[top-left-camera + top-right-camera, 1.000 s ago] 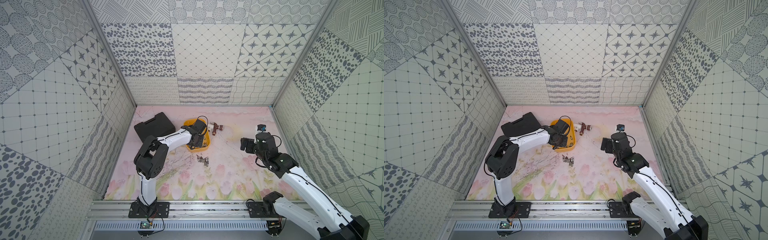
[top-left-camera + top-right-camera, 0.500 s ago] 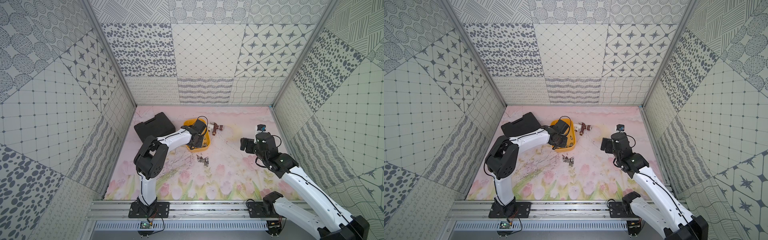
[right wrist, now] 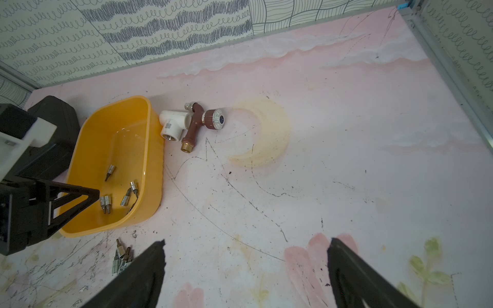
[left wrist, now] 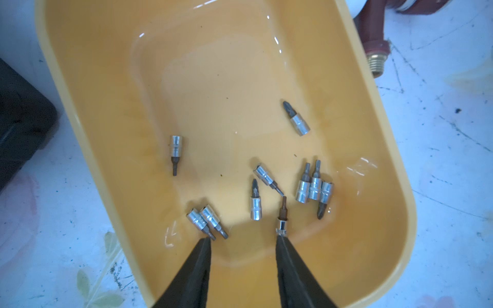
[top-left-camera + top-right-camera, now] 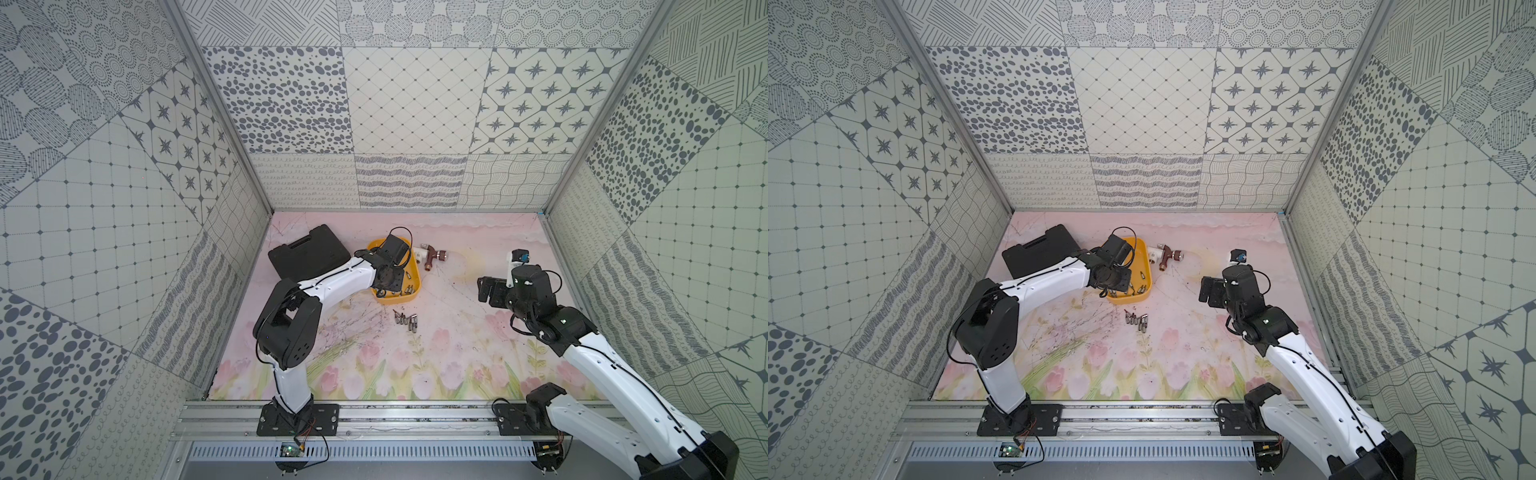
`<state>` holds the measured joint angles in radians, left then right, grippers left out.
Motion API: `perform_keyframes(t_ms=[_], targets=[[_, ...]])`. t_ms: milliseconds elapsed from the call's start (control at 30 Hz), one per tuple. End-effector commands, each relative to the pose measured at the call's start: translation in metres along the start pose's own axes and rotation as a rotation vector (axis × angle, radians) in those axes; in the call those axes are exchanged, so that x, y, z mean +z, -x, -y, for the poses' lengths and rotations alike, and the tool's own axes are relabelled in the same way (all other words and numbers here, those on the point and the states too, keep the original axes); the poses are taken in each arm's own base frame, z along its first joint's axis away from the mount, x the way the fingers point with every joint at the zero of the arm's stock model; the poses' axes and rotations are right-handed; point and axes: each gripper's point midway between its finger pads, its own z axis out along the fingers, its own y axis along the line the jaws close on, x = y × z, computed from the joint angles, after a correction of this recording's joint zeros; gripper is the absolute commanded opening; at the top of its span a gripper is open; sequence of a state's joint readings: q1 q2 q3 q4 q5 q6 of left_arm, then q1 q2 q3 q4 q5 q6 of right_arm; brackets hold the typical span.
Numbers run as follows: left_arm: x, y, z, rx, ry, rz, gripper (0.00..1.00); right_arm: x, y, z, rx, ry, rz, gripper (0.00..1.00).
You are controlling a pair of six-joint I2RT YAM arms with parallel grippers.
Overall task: Put the bit on the desktop into the storage box
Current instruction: Place the screwdriver bit in the storage box, then pick up the screwdriver bit from the center of the board.
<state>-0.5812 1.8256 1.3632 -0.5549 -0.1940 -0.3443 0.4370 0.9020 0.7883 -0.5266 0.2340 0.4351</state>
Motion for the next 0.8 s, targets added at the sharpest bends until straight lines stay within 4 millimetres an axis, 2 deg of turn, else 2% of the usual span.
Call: perform_keyframes(t_ms=[0,167,333,533,767], targets=[[-0.019,-0.001,-0.007,0.001,0.005,0.020,0.48,-0.001,0.006,-0.011,0.039,0.058,0.013,0.97],[-0.032,-0.006,-0.012,-0.013,-0.003,0.049,0.52,0.006,0.003,-0.028,0.055,0.127,-0.031,0.97],[-0.047,-0.007,-0.023,-0.066,-0.010,0.108,0.59,0.018,-0.011,-0.051,0.038,0.180,-0.090,0.94],[-0.066,-0.006,-0.040,-0.142,-0.014,0.202,0.63,0.032,-0.036,-0.080,-0.040,0.202,-0.176,0.89],[-0.084,-0.009,-0.063,-0.240,0.001,0.321,0.74,0.047,-0.071,-0.106,-0.129,0.208,-0.289,0.76]])
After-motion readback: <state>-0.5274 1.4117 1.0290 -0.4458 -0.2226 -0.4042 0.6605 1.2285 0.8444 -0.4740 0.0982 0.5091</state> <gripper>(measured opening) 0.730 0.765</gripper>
